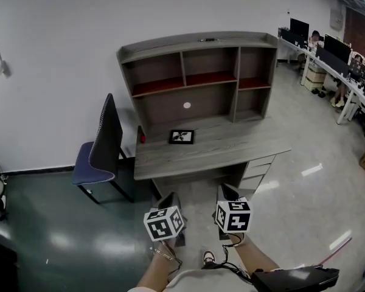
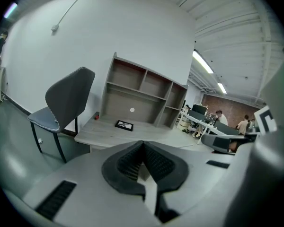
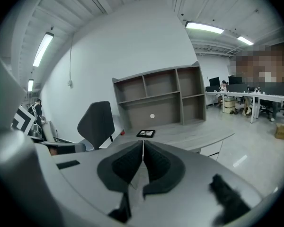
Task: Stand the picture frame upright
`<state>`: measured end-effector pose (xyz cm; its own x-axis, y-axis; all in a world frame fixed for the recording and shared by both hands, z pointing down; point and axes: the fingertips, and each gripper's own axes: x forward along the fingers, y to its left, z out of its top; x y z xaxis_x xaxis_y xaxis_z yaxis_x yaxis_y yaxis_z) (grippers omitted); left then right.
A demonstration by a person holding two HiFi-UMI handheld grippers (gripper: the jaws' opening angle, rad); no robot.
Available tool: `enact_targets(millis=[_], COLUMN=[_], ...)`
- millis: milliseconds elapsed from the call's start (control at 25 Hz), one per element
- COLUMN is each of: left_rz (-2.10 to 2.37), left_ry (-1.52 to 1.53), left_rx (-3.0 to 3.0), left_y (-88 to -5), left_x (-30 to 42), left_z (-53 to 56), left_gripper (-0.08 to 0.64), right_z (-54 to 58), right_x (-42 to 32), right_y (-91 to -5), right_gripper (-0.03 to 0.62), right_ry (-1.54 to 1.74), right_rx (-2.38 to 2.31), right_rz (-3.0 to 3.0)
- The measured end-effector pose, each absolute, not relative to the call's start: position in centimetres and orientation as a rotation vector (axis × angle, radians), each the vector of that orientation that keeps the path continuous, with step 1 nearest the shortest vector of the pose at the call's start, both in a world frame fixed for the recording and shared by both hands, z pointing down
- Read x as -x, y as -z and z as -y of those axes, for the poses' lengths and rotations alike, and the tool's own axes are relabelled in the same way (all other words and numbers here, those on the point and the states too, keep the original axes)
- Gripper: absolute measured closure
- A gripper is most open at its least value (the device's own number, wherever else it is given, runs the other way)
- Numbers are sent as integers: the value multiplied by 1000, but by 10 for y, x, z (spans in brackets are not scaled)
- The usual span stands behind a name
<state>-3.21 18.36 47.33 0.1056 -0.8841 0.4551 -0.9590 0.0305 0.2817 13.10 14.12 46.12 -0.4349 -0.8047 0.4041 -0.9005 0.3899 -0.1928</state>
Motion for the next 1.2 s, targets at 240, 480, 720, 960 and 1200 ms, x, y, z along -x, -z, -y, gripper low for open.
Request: enact_targets(millis=[240, 480, 720, 960, 1200], left_rz=[1799, 1803, 1799, 1815, 1828], left_ry=[-199, -196, -194, -187, -202], left_rx=[-1857, -1837, -1810, -1791, -1771], left_y=[-476, -482, -494, -497, -501], left_x=[31, 32, 35, 41, 45], left_z=[-156, -130, -102, -71, -57], left_gripper=[548, 548, 548, 548, 548], right_z=[-114, -88, -58, -25, -5], right_x=[-131, -129, -127, -125, -122], right_y=[-468, -472, -479, -480, -483], right_gripper=[560, 560, 560, 560, 560], right_ry=[-578, -570, -551, -526, -544], right_rx=[-1482, -1460, -1436, -1417, -1408], right_rz=[2402, 2395, 2382, 2384, 2393])
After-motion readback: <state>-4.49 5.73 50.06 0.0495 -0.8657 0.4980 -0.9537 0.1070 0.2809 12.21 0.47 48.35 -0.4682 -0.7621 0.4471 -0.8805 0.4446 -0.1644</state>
